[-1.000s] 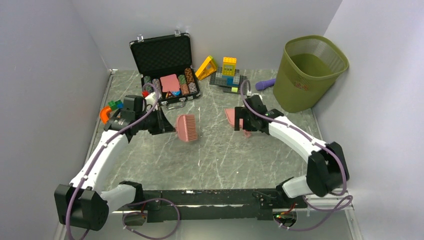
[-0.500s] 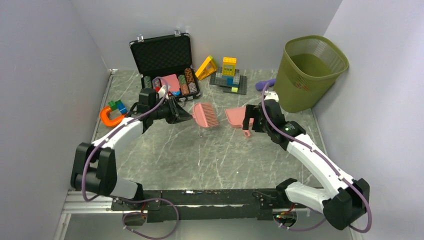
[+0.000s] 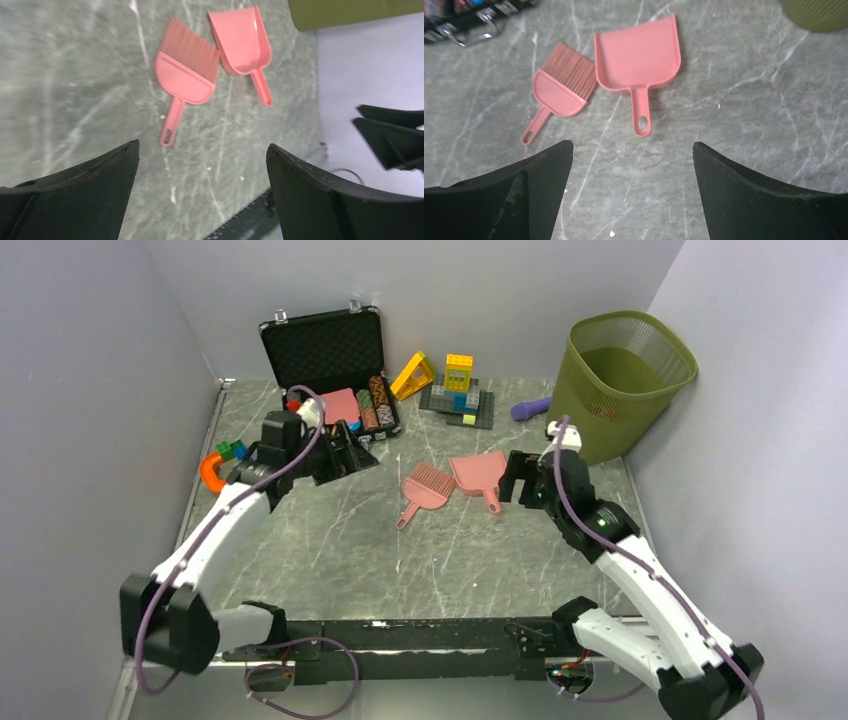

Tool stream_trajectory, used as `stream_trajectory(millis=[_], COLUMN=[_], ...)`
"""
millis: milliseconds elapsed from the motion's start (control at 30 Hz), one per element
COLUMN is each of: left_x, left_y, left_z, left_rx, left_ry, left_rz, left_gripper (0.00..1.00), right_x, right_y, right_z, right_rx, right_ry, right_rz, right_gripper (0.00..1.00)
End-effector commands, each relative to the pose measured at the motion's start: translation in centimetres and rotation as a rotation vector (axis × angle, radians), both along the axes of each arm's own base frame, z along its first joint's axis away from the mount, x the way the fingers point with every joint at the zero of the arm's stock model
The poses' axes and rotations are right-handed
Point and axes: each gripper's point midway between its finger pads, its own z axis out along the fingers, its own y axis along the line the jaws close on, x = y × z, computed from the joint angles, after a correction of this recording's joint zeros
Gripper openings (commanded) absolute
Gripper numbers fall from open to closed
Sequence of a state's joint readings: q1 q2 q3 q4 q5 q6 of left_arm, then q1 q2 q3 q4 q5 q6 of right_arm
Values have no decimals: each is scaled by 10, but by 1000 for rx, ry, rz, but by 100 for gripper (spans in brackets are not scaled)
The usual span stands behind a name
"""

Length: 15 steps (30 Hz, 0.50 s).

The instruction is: Sweep away the paper scraps from the table

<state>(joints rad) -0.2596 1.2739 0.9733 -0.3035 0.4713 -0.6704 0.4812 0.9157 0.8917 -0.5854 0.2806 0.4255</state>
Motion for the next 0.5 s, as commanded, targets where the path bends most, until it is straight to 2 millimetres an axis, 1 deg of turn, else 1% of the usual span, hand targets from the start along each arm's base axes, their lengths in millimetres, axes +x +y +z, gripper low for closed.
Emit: stream_trajectory(millis=[0, 100, 200, 233, 267, 300, 333, 400, 467], left_x=[-20, -39, -56, -63, -67, -72, -75, -81, -83], left_y=[51, 73, 86, 90, 93, 95, 95, 93, 91], left_z=[19, 24, 25, 16, 12, 12, 6, -1, -6], left_rx=[250, 297, 292, 290, 283, 258, 240, 199, 165], left_ry=[-130, -201, -274, -279, -291, -313, -320, -336, -349], left_rz=[114, 187, 246, 260, 285, 306, 313, 319, 321], left_gripper=[99, 99, 99, 100, 99, 99, 100, 99, 99], right_x=[-4, -11, -17, -19, -21, -23, -25, -28, -33], right_y=[-8, -12, -18, -20, -21, -22, -21, -17, -18], right_z=[39, 48, 51, 49, 47, 41, 36, 17, 4], right_rx=[48, 76, 98, 104, 113, 118, 128, 140, 169], right_ry=[-170, -229, -273, -287, -299, -308, -318, -322, -337], right_rz=[-7, -12, -27, -31, -35, -35, -23, 3, 3], right_gripper=[93, 93, 93, 93, 93, 93, 93, 92, 91])
